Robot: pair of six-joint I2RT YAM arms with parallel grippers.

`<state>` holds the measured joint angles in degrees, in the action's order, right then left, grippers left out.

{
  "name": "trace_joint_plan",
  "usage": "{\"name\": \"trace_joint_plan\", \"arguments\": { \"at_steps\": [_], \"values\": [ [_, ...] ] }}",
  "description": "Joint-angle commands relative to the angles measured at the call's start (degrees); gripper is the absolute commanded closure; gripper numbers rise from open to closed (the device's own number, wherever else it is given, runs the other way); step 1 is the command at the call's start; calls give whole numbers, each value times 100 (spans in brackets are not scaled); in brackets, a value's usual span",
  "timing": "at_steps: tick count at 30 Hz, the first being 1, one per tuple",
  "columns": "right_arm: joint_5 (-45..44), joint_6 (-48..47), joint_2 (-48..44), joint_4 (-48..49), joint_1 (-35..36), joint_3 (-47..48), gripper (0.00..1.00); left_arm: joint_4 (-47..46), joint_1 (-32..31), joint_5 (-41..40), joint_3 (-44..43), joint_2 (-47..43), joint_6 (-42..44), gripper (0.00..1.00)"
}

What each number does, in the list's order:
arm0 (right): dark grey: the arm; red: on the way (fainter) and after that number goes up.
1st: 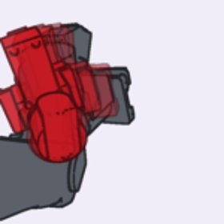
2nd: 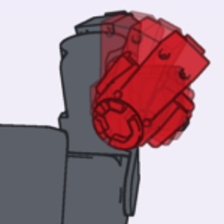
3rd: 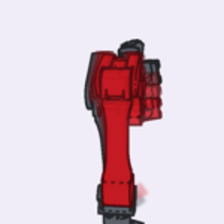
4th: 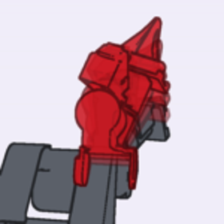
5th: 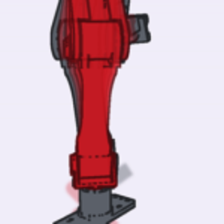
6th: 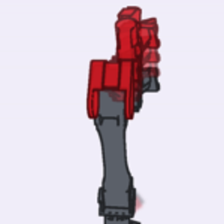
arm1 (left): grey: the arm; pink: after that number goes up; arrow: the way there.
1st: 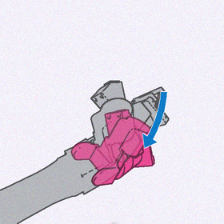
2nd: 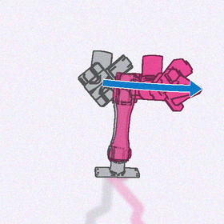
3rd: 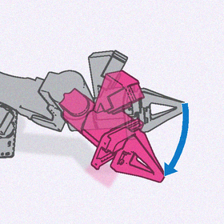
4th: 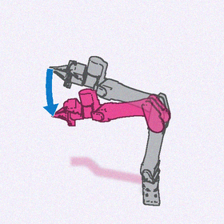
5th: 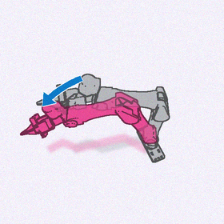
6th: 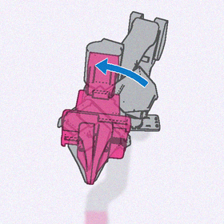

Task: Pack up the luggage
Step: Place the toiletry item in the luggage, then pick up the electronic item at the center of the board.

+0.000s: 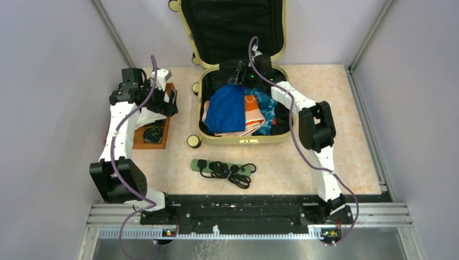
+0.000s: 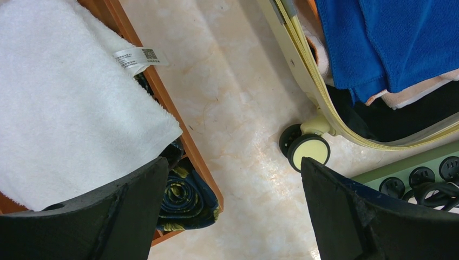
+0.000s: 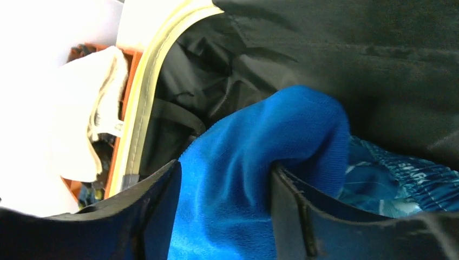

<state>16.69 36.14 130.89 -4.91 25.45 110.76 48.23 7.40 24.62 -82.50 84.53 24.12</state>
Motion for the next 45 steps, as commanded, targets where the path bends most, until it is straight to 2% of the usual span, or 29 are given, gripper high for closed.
{"name": "trace_joint_plan", "arguments": {
  "at_steps": [1, 4, 8, 15, 19, 22, 27, 31, 39, 45],
  "values": [
    [-412, -353, -136, -819, 57, 356, 33, -112, 13, 104, -78, -50, -77, 2],
    [-892, -823, -1042, -713, 133, -388, 17, -100, 9, 62, -74, -36, -23, 2],
    [-1508, -1493, -2382, -767, 258, -1410, 2, -58, 9, 135, -72, 26, 5, 2],
    [-2124, -2814, -4117, -1832, 1209, -2526, 1, 48, 13, 208, -222, 96, -15, 2],
    [-1006, -3209, -4996, -1842, 1947, -3494, 1, 147, 16, 203, -342, 118, -13, 2],
    [-766, -3559, -5362, -1607, 2801, -4282, 1, 172, 15, 184, -383, 135, -32, 2],
    [-388, -3986, -4929, -1312, 3434, -4862, 1, 245, 10, 200, -491, 180, -137, 2],
    [-204, -4256, -4540, -834, 3475, -5040, 1, 327, 16, 159, -581, 173, -132, 2],
    [548, -4693, -3127, -666, 3475, -4484, 1, 436, 19, 45, -698, 230, -90, 2],
    [196, -4809, -2520, -408, 3475, -4389, 1, 459, 17, 25, -735, 222, -70, 2]
  ]
}}
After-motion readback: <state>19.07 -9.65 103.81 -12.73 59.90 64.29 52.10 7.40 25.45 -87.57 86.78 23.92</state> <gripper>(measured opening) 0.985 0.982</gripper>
